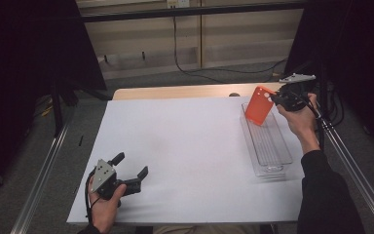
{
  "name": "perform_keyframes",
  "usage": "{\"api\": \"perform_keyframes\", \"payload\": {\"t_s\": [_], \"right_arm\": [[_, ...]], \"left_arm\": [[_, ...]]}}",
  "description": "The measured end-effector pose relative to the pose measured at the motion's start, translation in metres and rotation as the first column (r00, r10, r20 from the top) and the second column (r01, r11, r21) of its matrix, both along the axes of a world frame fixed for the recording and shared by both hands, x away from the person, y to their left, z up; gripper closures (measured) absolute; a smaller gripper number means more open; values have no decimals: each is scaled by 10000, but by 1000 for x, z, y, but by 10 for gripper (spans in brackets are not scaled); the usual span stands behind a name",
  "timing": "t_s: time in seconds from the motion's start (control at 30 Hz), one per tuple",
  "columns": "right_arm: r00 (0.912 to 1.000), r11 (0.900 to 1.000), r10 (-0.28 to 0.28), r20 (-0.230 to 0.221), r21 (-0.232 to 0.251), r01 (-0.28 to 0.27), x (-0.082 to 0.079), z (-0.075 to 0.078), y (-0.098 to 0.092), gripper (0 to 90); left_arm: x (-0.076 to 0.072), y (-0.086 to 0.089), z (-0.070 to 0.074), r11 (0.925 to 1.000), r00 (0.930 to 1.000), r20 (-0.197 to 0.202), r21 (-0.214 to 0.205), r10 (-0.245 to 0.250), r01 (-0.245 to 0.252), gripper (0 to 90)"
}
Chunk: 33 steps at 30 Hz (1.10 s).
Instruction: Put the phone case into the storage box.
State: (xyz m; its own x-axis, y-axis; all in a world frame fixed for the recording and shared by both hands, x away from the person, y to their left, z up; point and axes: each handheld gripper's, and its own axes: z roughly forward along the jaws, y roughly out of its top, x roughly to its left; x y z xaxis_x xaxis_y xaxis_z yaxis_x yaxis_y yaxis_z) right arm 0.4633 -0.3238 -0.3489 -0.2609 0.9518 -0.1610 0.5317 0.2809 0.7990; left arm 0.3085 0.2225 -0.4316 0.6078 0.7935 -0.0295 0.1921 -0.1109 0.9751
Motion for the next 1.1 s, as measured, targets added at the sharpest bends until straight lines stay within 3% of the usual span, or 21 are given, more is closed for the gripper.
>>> {"api": "perform_keyframes", "payload": {"t_s": [0.67, 1.1], "right_arm": [[9994, 9971, 228, -244, -723, -245, 17, 5, 17, 804], [9993, 9965, 174, -333, -809, -200, 24, 4, 16, 799]], "left_arm": [[0, 0, 0, 10000, 10000, 4, 6, -21, 21, 30], [0, -1, 0, 10000, 10000, -36, -4, -6, 6, 30]]}}
